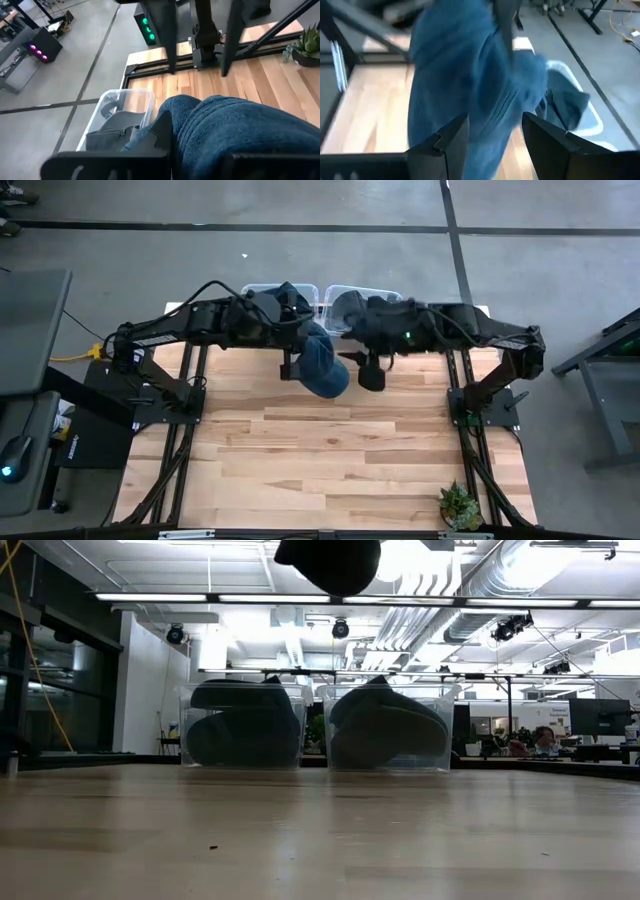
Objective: Pick and place caps into container
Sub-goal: Put the blue cap into the left transparent container
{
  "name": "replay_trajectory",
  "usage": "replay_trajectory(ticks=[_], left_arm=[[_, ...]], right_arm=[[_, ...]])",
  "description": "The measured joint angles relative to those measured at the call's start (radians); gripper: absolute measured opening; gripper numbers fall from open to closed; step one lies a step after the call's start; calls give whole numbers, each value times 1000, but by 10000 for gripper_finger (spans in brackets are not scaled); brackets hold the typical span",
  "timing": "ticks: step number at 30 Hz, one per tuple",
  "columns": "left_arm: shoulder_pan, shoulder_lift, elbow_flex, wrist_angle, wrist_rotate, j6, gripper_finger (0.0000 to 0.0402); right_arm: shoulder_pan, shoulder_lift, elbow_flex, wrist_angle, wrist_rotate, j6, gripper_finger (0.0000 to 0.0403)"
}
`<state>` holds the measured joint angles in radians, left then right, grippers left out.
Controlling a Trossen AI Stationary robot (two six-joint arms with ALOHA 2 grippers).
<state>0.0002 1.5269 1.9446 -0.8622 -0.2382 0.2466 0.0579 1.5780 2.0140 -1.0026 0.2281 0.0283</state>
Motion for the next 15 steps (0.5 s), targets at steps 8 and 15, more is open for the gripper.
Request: replay_trajectory(ticks=[8, 15], left_arm=[[0, 0, 0, -2, 1, 0, 0], [0, 0, 0, -2, 2, 3, 0]], right_arm=[[-102, 7, 0, 65, -246, 61, 179], [-138, 13, 0, 65, -315, 80, 184]])
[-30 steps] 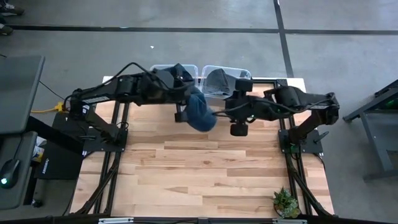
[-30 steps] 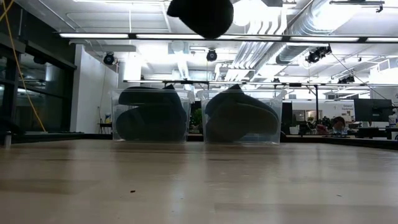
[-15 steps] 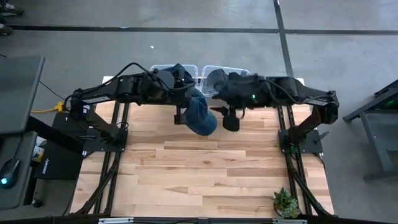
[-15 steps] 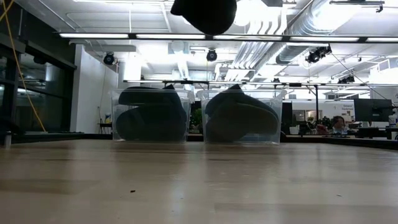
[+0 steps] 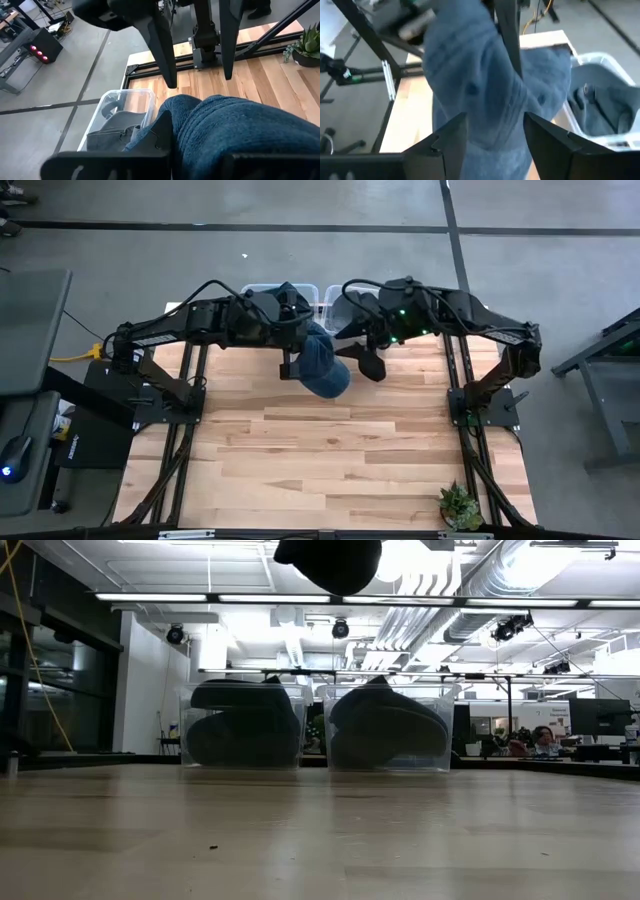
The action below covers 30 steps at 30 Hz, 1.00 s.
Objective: Pick and place caps into container
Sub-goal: Put the blue cap into the left transparent container
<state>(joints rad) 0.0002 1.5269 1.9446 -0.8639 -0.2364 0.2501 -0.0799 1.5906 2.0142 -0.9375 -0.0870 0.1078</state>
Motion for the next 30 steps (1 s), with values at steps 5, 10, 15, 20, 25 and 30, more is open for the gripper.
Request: replay_trajectory(ticks=[5, 10, 15, 20, 25, 30], left_arm=[[0, 0, 0, 0, 0, 6, 0], [0, 0, 0, 0, 0, 8, 0], [0, 0, -1, 0, 0, 8, 0], [0, 0, -1, 2, 5, 8, 0], [0, 0, -1, 0, 22, 8, 0], [0, 0, -1, 2, 44, 7, 0]], right_arm=[[-13, 11, 0, -33, -65, 20, 229], [-11, 38, 0, -26, -80, 23, 281], [-13, 77, -2, 12, -92, 7, 299], [-13, 85, -1, 39, -79, -4, 299], [-21, 94, -1, 45, -89, -4, 288], [-21, 93, -1, 45, -88, -18, 250]])
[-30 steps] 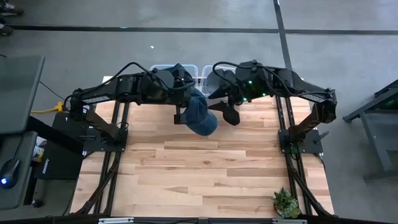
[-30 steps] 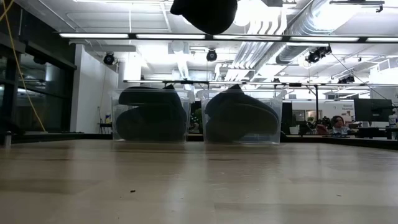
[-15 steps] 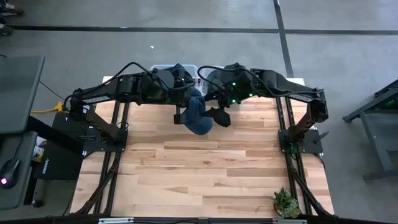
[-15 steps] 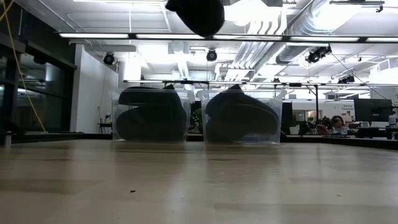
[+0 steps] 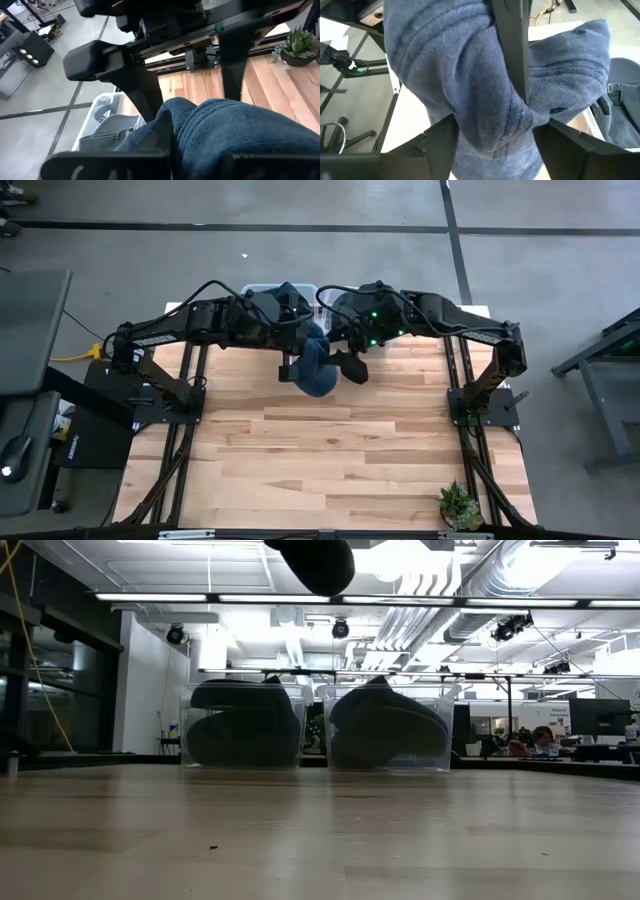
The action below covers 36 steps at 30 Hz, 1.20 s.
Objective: Pick and place caps into container
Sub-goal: Put the blue cap into the left transparent container
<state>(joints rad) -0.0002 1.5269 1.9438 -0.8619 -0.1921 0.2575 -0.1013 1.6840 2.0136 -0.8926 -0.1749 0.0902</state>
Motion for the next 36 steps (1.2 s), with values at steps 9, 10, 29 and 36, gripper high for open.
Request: replay_trajectory(ticks=[9, 10, 29, 36], left_arm=[[0, 0, 0, 1, 2, -9, 0], [0, 0, 0, 1, 2, -11, 0], [0, -2, 0, 25, -68, -52, 162], [0, -48, 15, -18, -158, -60, 269]], right_arm=[[-15, 0, 0, -1, 7, 2, 90], [-17, 0, 0, -1, 6, 4, 66], [-30, -1, 0, -56, 39, 15, 5], [-30, -3, 0, -71, 62, 13, 5]])
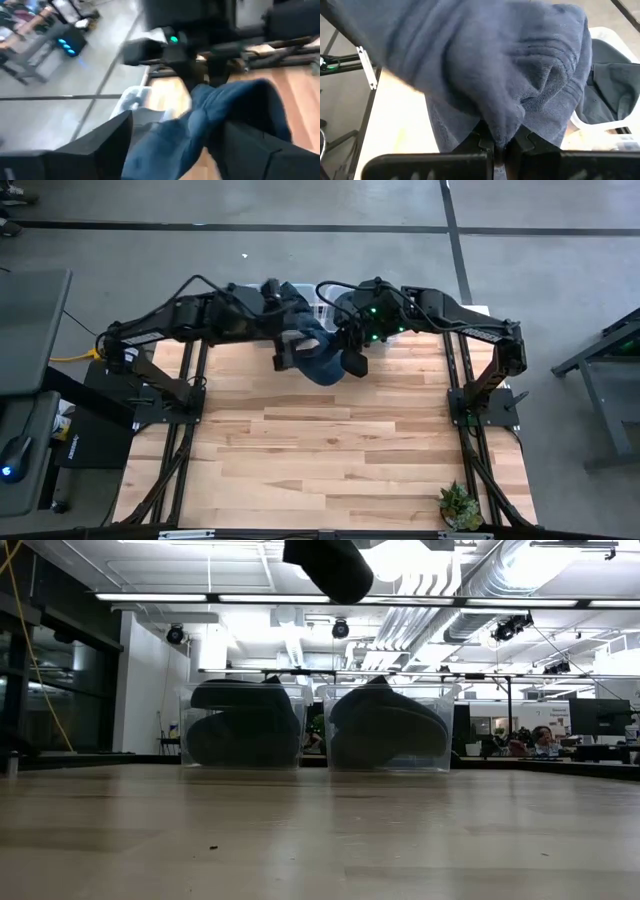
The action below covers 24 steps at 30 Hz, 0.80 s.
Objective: Pick and place caps into container
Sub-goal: Put the blue cap into the left transparent container
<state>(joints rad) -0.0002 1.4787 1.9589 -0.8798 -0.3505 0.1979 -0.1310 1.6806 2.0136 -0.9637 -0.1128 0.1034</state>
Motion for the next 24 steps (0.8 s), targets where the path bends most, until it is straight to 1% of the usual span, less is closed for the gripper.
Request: replay_trajectory(ticks=[3, 5, 8, 10, 13, 15, 18, 20, 24], left_arm=[[0, -18, 14, 22, -75, 0, 285], [0, -47, 10, -21, -140, -8, 288], [0, -69, 13, -28, -207, -47, 289], [0, -107, 8, -103, -205, -100, 289], [0, -136, 7, -151, -205, -184, 289], [0, -171, -15, -209, -198, -230, 289], [0, -188, -67, -159, -170, -270, 289], [0, -222, -119, -161, -150, -295, 289], [1, -282, -272, 2, -98, -324, 289]], right_arm=[[0, 0, 0, -5, 14, -7, 5], [0, 0, 0, -9, 29, -9, 5], [0, -5, 0, -7, 56, -20, 5], [-2, -14, 0, 2, 70, -26, 5], [-10, -30, 1, 26, 101, -33, 5], [-15, -44, 1, 44, 128, -46, 5], [-25, -79, 1, 102, 158, -85, 5], [-32, -102, 1, 139, 167, -108, 5], [-40, -149, 2, 188, 172, -167, 5]])
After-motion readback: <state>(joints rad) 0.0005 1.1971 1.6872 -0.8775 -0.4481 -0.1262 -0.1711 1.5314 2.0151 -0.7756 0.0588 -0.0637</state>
